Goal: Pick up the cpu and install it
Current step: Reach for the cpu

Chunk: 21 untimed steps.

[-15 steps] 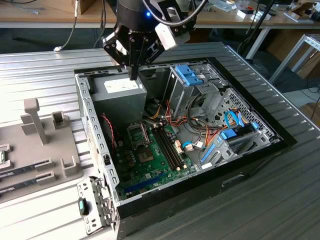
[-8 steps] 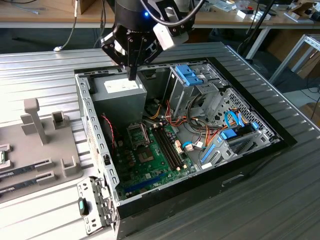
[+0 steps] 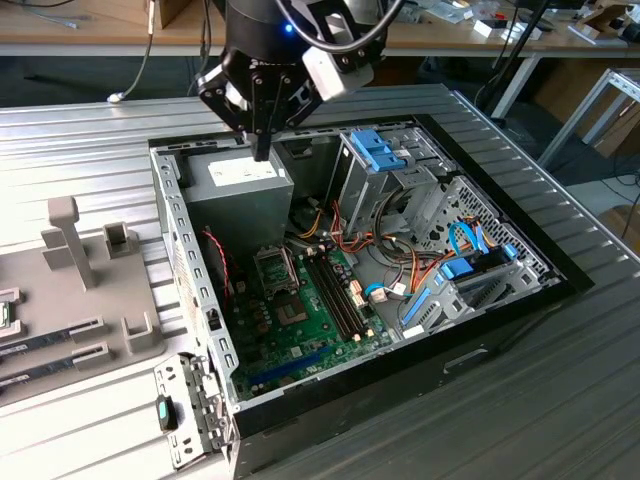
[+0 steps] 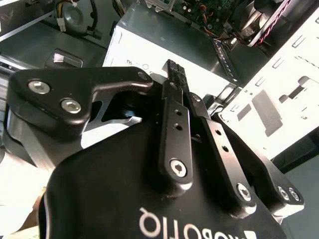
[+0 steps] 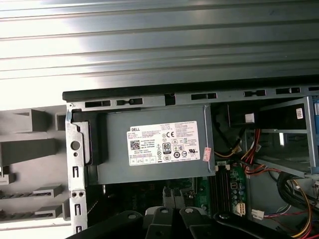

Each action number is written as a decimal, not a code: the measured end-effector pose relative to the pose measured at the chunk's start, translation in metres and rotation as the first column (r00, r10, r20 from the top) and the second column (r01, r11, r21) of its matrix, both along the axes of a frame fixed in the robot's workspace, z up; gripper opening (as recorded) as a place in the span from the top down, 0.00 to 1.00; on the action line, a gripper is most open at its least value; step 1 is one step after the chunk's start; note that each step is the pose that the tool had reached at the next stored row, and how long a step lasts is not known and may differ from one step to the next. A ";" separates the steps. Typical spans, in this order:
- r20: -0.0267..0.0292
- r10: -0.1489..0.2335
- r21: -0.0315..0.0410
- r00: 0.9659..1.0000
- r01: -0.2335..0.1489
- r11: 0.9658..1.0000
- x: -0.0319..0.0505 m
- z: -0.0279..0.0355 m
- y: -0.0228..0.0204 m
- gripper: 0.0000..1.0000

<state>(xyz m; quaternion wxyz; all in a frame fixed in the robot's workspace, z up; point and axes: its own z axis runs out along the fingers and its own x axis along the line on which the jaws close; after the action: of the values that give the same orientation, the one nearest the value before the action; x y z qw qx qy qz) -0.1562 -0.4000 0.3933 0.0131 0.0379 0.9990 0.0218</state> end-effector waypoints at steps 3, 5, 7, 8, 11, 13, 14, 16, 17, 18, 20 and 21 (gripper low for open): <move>0.000 0.000 0.000 1.000 0.000 1.000 -0.0015 0.0000 0.0000 0.89; 0.000 0.000 0.000 1.000 0.000 1.000 -0.0034 0.0000 0.0000 0.89; 0.000 0.000 0.000 1.000 0.000 1.000 -0.0049 0.0000 0.0000 0.89; 0.000 0.000 0.000 1.000 0.000 1.000 -0.0055 0.0000 0.0000 0.89; 0.000 0.000 0.000 1.000 0.000 1.000 -0.0074 0.0000 0.0000 0.89; 0.000 0.000 0.000 1.000 0.000 1.000 -0.0088 0.0000 0.0000 0.89; 0.000 0.000 0.000 1.000 0.000 1.000 -0.0094 0.0000 0.0000 0.89; 0.000 0.000 0.000 1.000 0.000 1.000 -0.0103 0.0000 0.0000 0.89; 0.000 0.000 0.000 1.000 0.000 1.000 -0.0110 0.0000 0.0000 0.89; 0.000 0.000 0.000 1.000 0.000 1.000 -0.0117 0.0000 0.0000 0.89; 0.000 0.000 0.000 1.000 0.000 1.000 -0.0127 0.0000 0.0000 0.89; 0.000 0.000 0.000 1.000 0.000 1.000 -0.0130 0.0000 0.0000 0.89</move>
<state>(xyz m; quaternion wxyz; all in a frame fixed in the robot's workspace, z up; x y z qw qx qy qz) -0.1692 -0.4000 0.3933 0.0131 0.0379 0.9990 0.0218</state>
